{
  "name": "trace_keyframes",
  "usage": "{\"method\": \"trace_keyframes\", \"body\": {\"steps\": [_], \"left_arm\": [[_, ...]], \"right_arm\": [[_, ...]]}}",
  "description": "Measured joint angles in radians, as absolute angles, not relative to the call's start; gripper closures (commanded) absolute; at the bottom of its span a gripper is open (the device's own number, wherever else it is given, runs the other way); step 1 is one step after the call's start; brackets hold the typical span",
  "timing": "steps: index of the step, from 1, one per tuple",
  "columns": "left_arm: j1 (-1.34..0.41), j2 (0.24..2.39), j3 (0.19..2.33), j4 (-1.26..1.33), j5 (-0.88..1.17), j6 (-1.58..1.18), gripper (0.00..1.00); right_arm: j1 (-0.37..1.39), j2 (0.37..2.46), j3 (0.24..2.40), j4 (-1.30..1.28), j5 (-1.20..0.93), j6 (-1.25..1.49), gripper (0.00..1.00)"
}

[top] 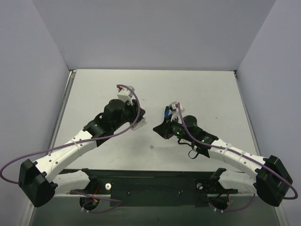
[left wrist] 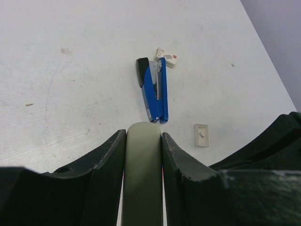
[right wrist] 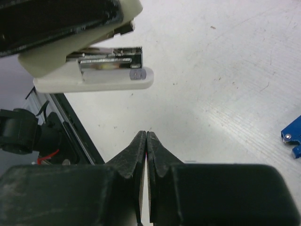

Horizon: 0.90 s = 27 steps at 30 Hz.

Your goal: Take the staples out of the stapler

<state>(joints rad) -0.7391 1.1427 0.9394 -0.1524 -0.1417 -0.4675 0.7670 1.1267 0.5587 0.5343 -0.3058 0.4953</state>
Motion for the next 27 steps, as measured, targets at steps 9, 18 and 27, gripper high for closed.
{"method": "trace_keyframes", "body": {"steps": [9,18,27], "left_arm": [[-0.739,1.109,0.935,-0.142,-0.096,-0.472,1.00],[-0.739,1.050,0.913,-0.086,0.036,-0.517,1.00],[-0.739,1.015,0.822,0.007,0.133,-0.566,1.00]], "right_arm": [[0.856,1.103,0.547,0.467,-0.295,0.485,1.00],[0.865,1.107,0.553,0.481,-0.284,0.496,1.00],[0.865,1.125,0.629,0.494,-0.268,0.493,1.00]]}}
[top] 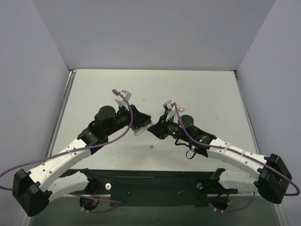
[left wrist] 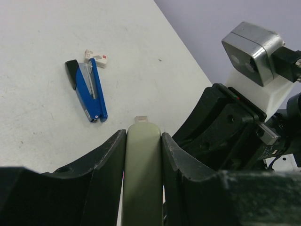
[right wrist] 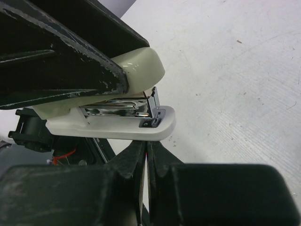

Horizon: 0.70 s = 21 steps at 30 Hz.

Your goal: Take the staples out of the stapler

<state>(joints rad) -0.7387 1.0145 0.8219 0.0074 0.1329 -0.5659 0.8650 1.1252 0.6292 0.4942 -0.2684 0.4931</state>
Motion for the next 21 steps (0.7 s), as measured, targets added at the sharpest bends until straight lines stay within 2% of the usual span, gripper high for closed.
{"method": "trace_keyframes", "body": {"steps": [13,21], "left_arm": [[-0.705,0.990,0.776,0.187,0.270,-0.567,1.00],[-0.699,1.005,0.770,0.264,0.402,-0.564,1.00]], "right_arm": [[0.867,1.123,0.769,0.330,-0.276,0.358,1.00],[0.867,1.052,0.797,0.229,-0.289,0.285,1.00]]}}
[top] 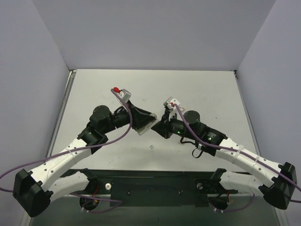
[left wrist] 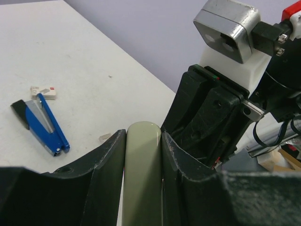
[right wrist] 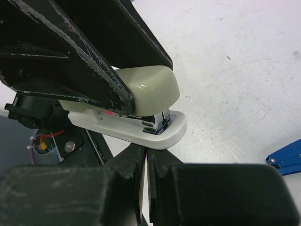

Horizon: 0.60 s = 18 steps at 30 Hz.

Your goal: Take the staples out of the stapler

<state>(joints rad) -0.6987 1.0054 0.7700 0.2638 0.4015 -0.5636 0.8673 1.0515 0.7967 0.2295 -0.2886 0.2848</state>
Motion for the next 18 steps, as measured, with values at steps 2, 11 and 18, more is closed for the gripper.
{"method": "trace_keyframes", "body": {"steps": [2,11,18], "left_arm": [[-0.699,1.011,0.771,0.281,0.436,-0.563,1.00],[-0.707,1.012,0.772,0.348,0.566,-0.553,1.00],[-0.720,1.045,0.791,0.374,0.649,-0.515,1.00]], "right_arm": [[0.868,1.022,0.797,0.202,-0.295,0.271,1.00],[0.867,0.918,0.797,0.131,-0.329,0.237,1.00],[0.850,0.884,0.797,0.100,-0.377,0.232,1.00]]}}
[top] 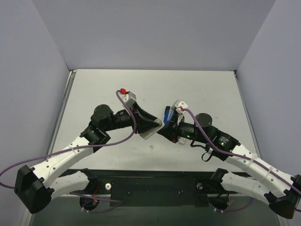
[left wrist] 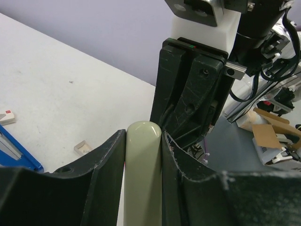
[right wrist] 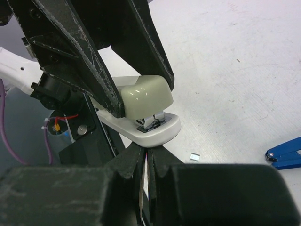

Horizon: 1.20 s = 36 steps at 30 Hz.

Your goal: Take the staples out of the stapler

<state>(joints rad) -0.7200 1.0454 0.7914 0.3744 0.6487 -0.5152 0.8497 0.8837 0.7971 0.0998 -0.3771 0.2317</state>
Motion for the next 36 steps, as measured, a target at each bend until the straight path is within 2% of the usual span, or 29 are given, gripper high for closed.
{"method": "trace_keyframes", "body": {"steps": [10,18,26,36], "left_arm": [[-0.753,1.081,0.839,0.323,0.682,-0.416,1.00],[-0.756,1.089,0.871,0.314,0.660,-0.357,1.00],[-0.789,1.056,0.886,0.249,0.572,-0.306,1.00],[-0.852,1.041,0.912,0.065,0.354,-0.273,1.00]], "right_arm": [[0.825,0.894,0.827,0.038,-0.468,0.231,1.00],[0.810,0.983,0.936,-0.060,-0.506,0.207,1.00],[0.811,0.980,0.938,-0.062,-0.500,0.203,1.00],[0.792,0.853,0.817,0.013,-0.392,0.216,1.00]]}}
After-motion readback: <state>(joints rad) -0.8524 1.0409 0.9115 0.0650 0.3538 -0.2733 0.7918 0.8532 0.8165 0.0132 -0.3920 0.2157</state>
